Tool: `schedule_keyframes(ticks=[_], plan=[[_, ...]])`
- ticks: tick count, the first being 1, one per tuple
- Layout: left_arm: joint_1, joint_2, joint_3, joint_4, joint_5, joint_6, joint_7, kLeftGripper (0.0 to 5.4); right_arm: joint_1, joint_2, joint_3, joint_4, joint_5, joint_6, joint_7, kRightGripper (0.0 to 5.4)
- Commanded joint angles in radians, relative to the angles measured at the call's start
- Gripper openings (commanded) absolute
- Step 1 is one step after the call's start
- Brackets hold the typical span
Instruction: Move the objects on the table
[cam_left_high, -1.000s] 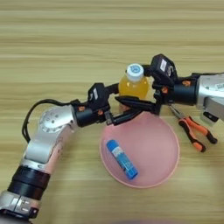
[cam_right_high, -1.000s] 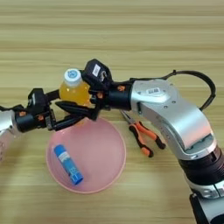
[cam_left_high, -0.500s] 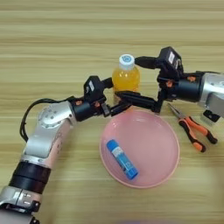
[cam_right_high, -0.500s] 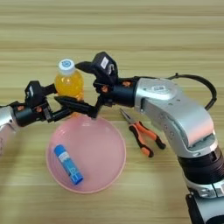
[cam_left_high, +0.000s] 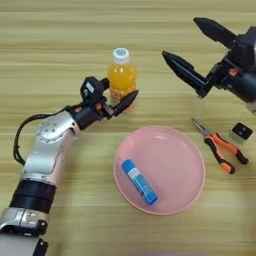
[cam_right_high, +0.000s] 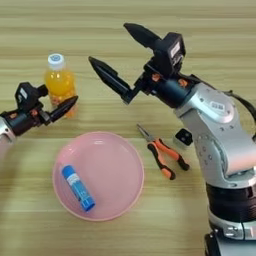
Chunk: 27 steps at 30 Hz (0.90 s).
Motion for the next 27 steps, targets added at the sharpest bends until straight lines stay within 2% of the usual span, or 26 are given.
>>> schedule_keyframes(ticks=[1,5,8,16,19,23,27], plan=[[-0.007,-0.005,0.035,0.007,0.028,-0.047,0.057,3.39,0.041,0.066,-0.010,0.129,-0.112,-0.184,-0.085,5.40],[0.003,-0.019,0.041,0.024,0.049,-0.068,0.094,3.39,0.055,0.110,-0.003,0.298,-0.258,-0.396,-0.189,5.40],[0.010,-0.028,0.044,0.031,0.061,-0.083,0.125,3.39,0.058,0.138,-0.015,0.388,-0.292,-0.480,-0.245,5.40],[0.054,-0.047,0.039,0.015,0.089,-0.094,0.185,3.39,0.045,0.157,-0.049,0.617,-0.390,-0.700,-0.395,5.40],[0.069,-0.054,0.037,0.001,0.073,-0.069,0.187,3.39,0.036,0.152,-0.067,0.707,-0.428,-0.790,-0.457,5.40],[0.085,-0.056,0.032,-0.015,0.035,0.008,0.162,3.39,0.016,0.142,-0.077,0.812,-0.477,-0.872,-0.524,5.40],[0.092,-0.058,0.025,0.010,0.060,0.014,0.171,3.39,0.002,0.140,-0.062,0.869,-0.510,-0.930,-0.557,5.40]])
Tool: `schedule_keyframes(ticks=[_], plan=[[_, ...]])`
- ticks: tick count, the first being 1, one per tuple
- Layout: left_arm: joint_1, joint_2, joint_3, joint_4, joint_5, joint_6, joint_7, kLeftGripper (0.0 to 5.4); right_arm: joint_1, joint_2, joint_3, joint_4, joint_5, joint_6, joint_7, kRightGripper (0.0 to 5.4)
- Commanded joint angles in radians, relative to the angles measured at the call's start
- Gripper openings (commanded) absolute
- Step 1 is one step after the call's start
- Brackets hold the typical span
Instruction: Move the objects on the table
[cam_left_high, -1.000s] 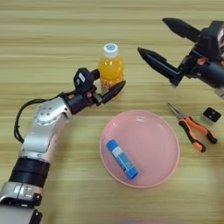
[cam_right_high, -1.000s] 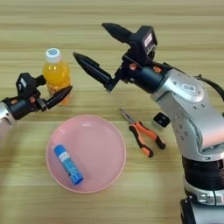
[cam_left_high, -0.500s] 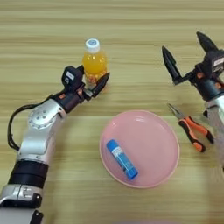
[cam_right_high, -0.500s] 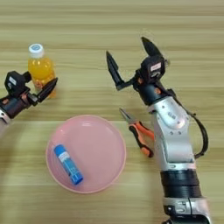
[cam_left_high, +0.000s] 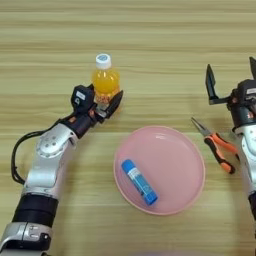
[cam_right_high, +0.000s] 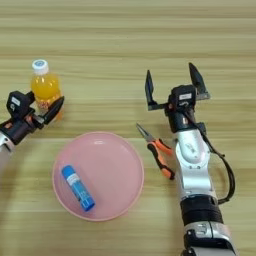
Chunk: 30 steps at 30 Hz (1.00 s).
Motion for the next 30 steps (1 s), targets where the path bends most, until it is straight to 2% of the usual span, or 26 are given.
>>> schedule_keyframes(ticks=[1,10,13,28,29,30], plan=[[-0.002,-0.004,-0.008,0.003,0.018,0.005,0.011,3.39,-0.030,-0.004,0.012,0.047,-0.031,-0.055,-0.028,5.40],[0.007,-0.029,-0.003,0.048,0.048,0.008,0.076,3.39,-0.030,-0.007,0.017,0.048,-0.027,-0.079,-0.045,5.40],[0.014,-0.030,-0.017,0.068,0.075,-0.011,0.091,3.39,-0.029,-0.009,0.016,0.040,-0.024,-0.079,-0.045,5.40],[0.048,-0.044,-0.029,0.093,0.114,-0.049,0.101,3.38,-0.013,-0.010,0.025,-0.009,-0.016,-0.069,-0.046,5.40],[0.049,-0.044,-0.029,0.094,0.117,-0.052,0.103,3.74,-0.013,-0.011,0.026,-0.011,-0.015,-0.069,-0.046,5.40],[0.049,-0.044,-0.029,0.094,0.119,-0.053,0.106,3.76,-0.012,-0.011,0.026,-0.012,-0.015,-0.068,-0.046,5.40]])
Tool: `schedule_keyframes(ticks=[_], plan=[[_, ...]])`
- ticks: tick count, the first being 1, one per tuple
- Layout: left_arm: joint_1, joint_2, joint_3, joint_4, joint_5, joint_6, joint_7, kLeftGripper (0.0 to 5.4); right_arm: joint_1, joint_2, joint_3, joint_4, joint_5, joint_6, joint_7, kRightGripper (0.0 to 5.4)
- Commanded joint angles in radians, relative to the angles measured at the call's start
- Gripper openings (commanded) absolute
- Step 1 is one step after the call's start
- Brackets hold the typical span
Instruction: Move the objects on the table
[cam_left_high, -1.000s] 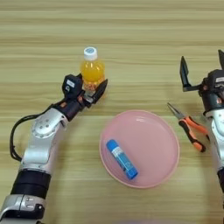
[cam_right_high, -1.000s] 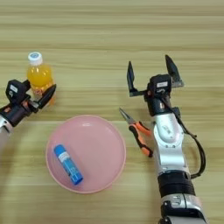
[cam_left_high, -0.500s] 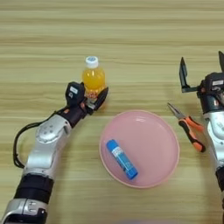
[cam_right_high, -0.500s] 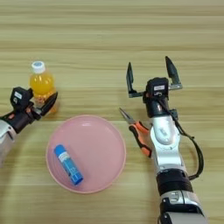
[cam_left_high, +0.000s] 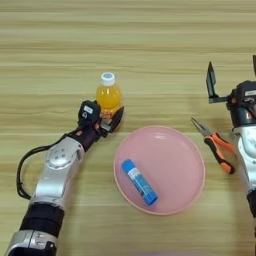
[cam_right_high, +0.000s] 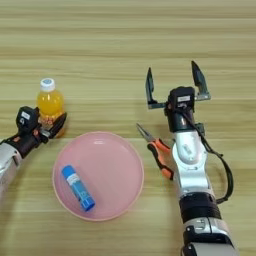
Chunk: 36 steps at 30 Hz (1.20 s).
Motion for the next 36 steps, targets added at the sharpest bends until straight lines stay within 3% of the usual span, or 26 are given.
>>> schedule_keyframes(ticks=[1,16,28,36], plan=[[0.011,-0.001,-0.007,0.006,0.018,-0.009,0.012,3.88,-0.002,-0.008,0.004,-0.021,0.005,0.007,0.005,5.40],[0.022,-0.015,-0.003,-0.037,-0.006,-0.102,0.005,5.39,0.003,-0.010,0.006,-0.023,0.007,0.004,0.007,5.40],[0.026,-0.029,0.030,-0.162,-0.057,-0.195,0.005,5.39,0.005,-0.012,0.007,-0.027,0.011,0.005,0.011,5.40],[0.002,-0.040,0.083,-0.227,-0.063,-0.240,0.071,5.39,0.005,-0.012,0.008,-0.029,0.012,0.004,0.013,5.40]])
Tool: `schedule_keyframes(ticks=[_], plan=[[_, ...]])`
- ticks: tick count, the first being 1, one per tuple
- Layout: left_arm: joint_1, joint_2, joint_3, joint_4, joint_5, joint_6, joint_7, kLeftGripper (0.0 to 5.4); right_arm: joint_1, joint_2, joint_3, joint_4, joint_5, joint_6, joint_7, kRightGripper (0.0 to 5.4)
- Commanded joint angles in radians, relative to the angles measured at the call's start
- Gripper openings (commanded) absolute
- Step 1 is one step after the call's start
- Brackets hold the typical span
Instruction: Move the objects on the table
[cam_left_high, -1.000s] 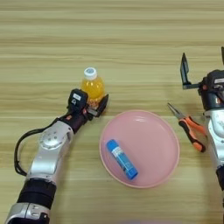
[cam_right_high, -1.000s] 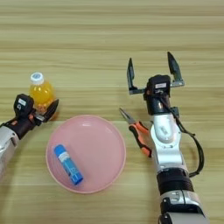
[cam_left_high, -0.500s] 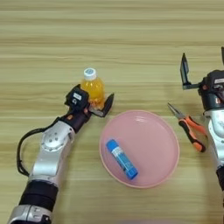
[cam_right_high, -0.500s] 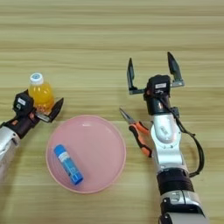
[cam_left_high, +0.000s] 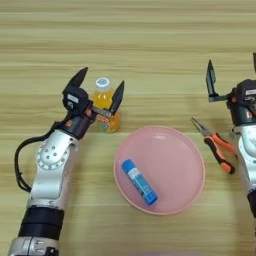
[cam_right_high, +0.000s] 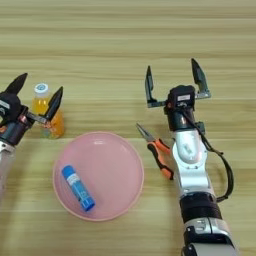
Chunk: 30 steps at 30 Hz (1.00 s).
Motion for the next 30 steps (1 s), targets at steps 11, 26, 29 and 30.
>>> schedule_keyframes(ticks=[11,26,29,30], plan=[[-0.087,-0.029,0.157,0.002,0.018,-0.112,0.222,5.39,0.003,-0.007,0.002,-0.018,0.007,0.004,0.010,5.40],[-0.102,-0.013,0.175,0.206,0.115,0.069,0.391,5.39,0.009,-0.061,0.036,-0.338,0.165,0.181,0.161,5.40],[-0.099,-0.015,0.167,0.218,0.114,0.072,0.391,5.39,0.036,-0.105,0.064,-0.459,0.325,0.343,0.292,5.40],[-0.099,-0.015,0.164,0.223,0.115,0.072,0.390,5.39,0.044,-0.120,0.066,-0.490,0.380,0.405,0.328,5.40]])
